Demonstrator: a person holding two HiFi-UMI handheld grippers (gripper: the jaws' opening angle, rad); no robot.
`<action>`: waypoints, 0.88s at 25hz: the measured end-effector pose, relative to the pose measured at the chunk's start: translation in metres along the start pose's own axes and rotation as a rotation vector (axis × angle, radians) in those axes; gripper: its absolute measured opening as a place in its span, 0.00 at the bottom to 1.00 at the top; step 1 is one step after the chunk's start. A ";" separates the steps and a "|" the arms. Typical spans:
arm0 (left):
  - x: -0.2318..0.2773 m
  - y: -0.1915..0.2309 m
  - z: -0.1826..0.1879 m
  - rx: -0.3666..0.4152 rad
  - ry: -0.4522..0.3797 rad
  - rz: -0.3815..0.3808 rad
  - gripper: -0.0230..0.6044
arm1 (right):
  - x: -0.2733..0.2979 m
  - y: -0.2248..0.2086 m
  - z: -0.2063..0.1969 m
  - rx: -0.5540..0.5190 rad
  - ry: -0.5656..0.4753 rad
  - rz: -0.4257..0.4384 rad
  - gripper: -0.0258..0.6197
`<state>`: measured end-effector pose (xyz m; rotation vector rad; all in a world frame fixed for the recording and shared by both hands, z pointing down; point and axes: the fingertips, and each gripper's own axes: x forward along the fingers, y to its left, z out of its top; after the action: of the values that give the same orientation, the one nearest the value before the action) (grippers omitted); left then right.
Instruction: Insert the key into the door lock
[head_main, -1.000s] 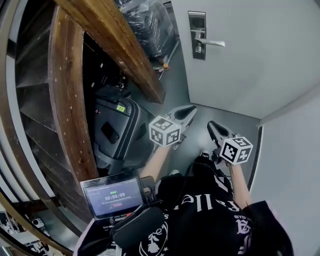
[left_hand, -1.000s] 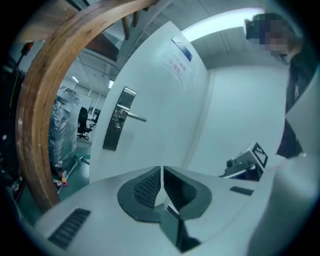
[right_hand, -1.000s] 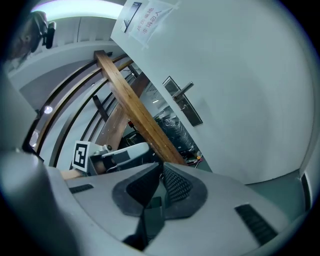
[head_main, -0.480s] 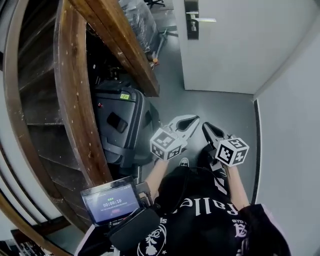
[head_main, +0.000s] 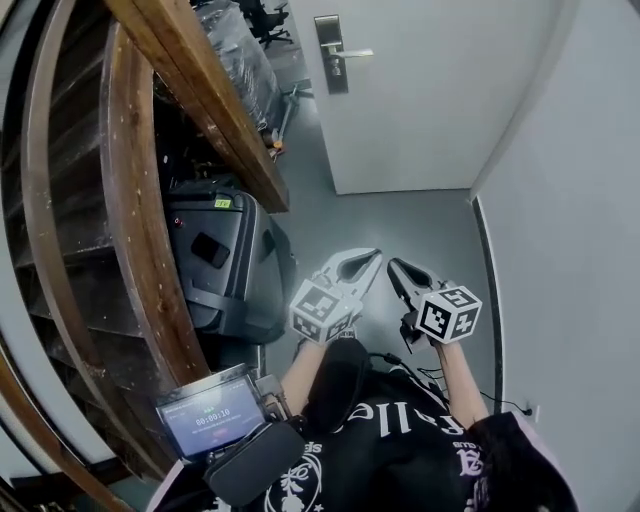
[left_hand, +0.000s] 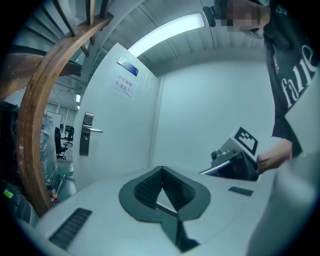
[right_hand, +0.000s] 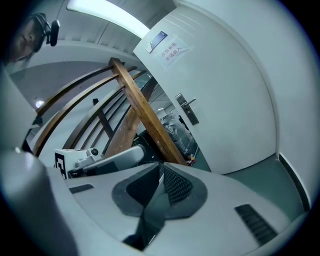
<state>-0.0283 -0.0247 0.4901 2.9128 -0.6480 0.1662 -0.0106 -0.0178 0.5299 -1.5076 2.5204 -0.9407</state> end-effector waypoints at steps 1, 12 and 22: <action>-0.001 -0.013 0.001 -0.007 -0.009 0.014 0.04 | -0.012 0.002 -0.002 -0.008 0.003 0.006 0.10; -0.023 -0.163 -0.052 -0.151 0.018 0.073 0.04 | -0.146 0.006 -0.069 0.013 0.050 0.053 0.10; -0.047 -0.194 -0.056 -0.162 0.008 0.138 0.04 | -0.182 0.019 -0.091 0.029 0.040 0.105 0.10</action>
<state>0.0082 0.1782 0.5146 2.7128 -0.8213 0.1342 0.0378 0.1793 0.5479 -1.3472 2.5724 -0.9974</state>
